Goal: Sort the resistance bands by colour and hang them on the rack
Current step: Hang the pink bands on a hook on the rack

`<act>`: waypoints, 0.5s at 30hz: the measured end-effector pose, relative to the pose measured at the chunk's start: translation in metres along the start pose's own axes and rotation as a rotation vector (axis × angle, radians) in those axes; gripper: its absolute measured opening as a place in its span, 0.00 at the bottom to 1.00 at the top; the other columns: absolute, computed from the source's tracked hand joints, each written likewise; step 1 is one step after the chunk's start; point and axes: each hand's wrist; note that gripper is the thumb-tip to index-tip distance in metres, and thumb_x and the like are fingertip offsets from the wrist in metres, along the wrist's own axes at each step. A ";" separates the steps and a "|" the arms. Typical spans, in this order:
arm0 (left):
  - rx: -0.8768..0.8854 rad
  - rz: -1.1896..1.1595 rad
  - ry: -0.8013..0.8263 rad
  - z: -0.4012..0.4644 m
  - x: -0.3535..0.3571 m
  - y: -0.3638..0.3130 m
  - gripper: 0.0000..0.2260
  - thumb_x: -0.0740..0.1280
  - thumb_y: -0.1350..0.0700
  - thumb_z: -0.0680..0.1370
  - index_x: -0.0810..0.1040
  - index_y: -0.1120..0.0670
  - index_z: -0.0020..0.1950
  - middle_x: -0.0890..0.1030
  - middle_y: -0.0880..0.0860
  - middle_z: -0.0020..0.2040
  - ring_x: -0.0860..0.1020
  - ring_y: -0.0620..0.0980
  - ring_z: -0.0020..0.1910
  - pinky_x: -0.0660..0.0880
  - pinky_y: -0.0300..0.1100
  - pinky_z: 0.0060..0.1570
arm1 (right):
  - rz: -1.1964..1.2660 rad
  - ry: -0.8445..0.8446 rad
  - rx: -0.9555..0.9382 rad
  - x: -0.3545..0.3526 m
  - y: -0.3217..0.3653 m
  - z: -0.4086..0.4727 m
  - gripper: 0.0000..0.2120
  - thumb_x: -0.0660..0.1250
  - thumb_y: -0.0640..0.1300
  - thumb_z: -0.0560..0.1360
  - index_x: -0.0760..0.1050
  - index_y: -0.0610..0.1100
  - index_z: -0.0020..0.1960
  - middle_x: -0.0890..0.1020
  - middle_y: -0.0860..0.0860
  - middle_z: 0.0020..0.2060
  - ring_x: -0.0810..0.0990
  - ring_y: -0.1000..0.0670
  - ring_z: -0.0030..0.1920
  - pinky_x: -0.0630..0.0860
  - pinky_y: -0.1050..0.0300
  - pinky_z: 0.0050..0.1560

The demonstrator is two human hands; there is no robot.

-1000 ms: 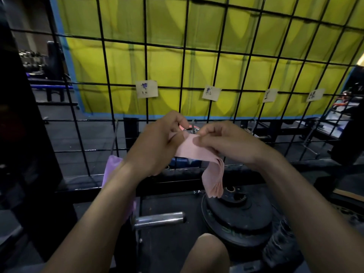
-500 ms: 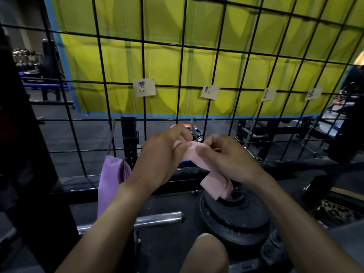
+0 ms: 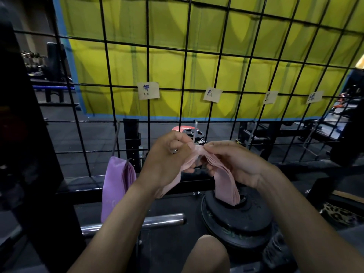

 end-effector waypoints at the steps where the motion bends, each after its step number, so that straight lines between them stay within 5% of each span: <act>1: 0.002 -0.019 -0.021 0.000 0.002 0.002 0.01 0.68 0.63 0.80 0.79 0.61 0.50 0.81 0.59 0.39 0.81 0.50 0.31 0.79 0.43 0.32 | 0.017 0.006 0.000 0.000 -0.001 0.001 0.08 0.68 0.43 0.77 0.81 0.37 0.47 0.82 0.43 0.35 0.75 0.49 0.30 0.73 0.59 0.32; 7: 0.143 0.089 -0.177 -0.006 0.006 0.016 0.03 0.69 0.60 0.80 0.76 0.55 0.52 0.82 0.56 0.43 0.83 0.54 0.31 0.81 0.49 0.32 | -0.009 -0.042 -0.051 0.005 -0.009 0.003 0.12 0.69 0.44 0.77 0.80 0.34 0.52 0.82 0.43 0.38 0.78 0.53 0.32 0.74 0.63 0.32; 15: 0.298 0.425 -0.210 -0.010 0.000 0.018 0.03 0.67 0.56 0.81 0.73 0.50 0.52 0.79 0.44 0.40 0.79 0.44 0.36 0.78 0.49 0.38 | -0.127 -0.174 -0.093 0.013 -0.016 0.003 0.10 0.69 0.43 0.79 0.81 0.36 0.52 0.81 0.42 0.39 0.75 0.52 0.33 0.71 0.62 0.31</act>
Point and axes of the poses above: each hand's wrist, its own z-axis towards the middle knuckle, its own x-axis out of the palm, y = z × x
